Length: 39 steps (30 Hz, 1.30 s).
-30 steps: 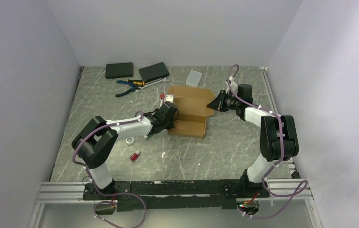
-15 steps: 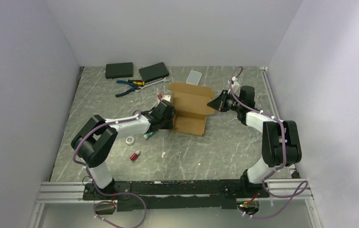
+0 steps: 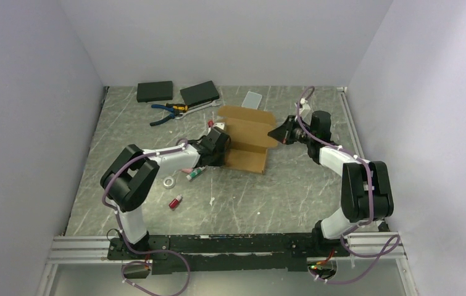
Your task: Fold the paper box
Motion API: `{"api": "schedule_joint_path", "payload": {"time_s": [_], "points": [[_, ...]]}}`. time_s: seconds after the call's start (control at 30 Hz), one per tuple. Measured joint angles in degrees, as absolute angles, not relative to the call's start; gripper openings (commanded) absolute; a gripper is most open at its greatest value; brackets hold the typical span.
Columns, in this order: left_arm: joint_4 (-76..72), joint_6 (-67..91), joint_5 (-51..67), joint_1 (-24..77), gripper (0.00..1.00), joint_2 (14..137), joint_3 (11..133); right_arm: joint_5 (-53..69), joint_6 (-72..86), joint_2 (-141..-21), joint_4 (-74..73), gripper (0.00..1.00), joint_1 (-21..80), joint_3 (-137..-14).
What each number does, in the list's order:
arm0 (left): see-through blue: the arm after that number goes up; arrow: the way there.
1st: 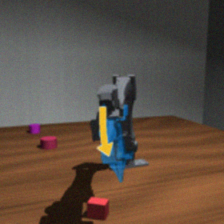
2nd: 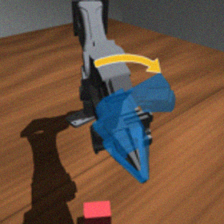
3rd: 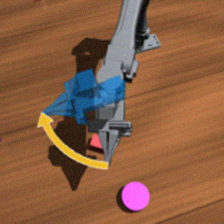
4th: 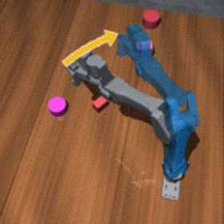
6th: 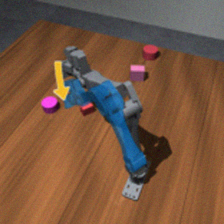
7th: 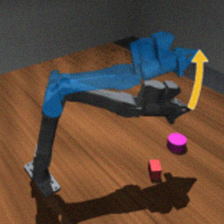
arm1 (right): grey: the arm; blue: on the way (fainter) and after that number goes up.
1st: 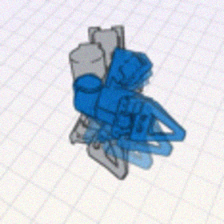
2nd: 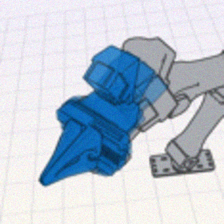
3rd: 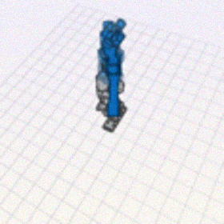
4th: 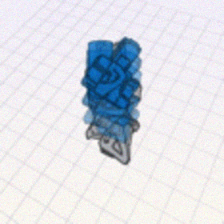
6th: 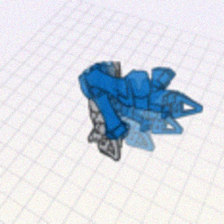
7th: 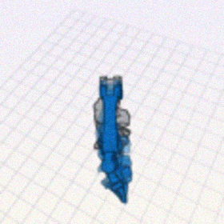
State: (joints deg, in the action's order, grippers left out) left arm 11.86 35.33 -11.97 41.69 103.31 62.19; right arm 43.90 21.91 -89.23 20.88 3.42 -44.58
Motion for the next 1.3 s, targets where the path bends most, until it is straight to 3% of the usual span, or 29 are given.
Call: {"api": "schedule_joint_path", "payload": {"time_s": [0.2, 0.23, 0.3, 0.37, 0.47, 1.2, 1.27, 1.3], "points": [[14.1, 34.0, -15.1, 42.4, 0.00, 104.8, 64.7, 43.7, 20.2, -88.3, 21.1, 0.00, 4.4, -44.5], [14.5, 33.8, -15.8, 42.7, 0.03, 104.9, 65.0, 43.6, 20.0, -88.3, 21.1, 0.00, 4.5, -44.5], [14.9, 33.6, -16.8, 43.2, 0.24, 104.9, 65.0, 43.4, 19.5, -88.3, 21.1, 0.00, 4.7, -44.5], [15.3, 33.2, -17.6, 43.5, 0.38, 104.9, 65.0, 43.3, 19.1, -88.3, 21.1, 0.00, 4.8, -44.5], [15.8, 32.4, -17.9, 43.6, 0.45, 104.9, 65.0, 43.4, 18.9, -88.2, 21.1, 0.00, 5.0, -44.5], [14.9, 29.6, -9.3, 37.9, 0.45, 104.9, 67.9, 43.4, 16.4, -87.8, 21.1, 0.00, 6.5, -44.4], [14.2, 29.1, -7.6, 37.5, 0.40, 105.0, 67.9, 43.4, 16.0, -87.4, 21.1, 0.00, 6.7, -44.3], [14.0, 29.0, -6.9, 37.3, 0.32, 105.1, 67.9, 43.4, 15.8, -87.2, 21.1, 0.00, 6.8, -44.3]]}}
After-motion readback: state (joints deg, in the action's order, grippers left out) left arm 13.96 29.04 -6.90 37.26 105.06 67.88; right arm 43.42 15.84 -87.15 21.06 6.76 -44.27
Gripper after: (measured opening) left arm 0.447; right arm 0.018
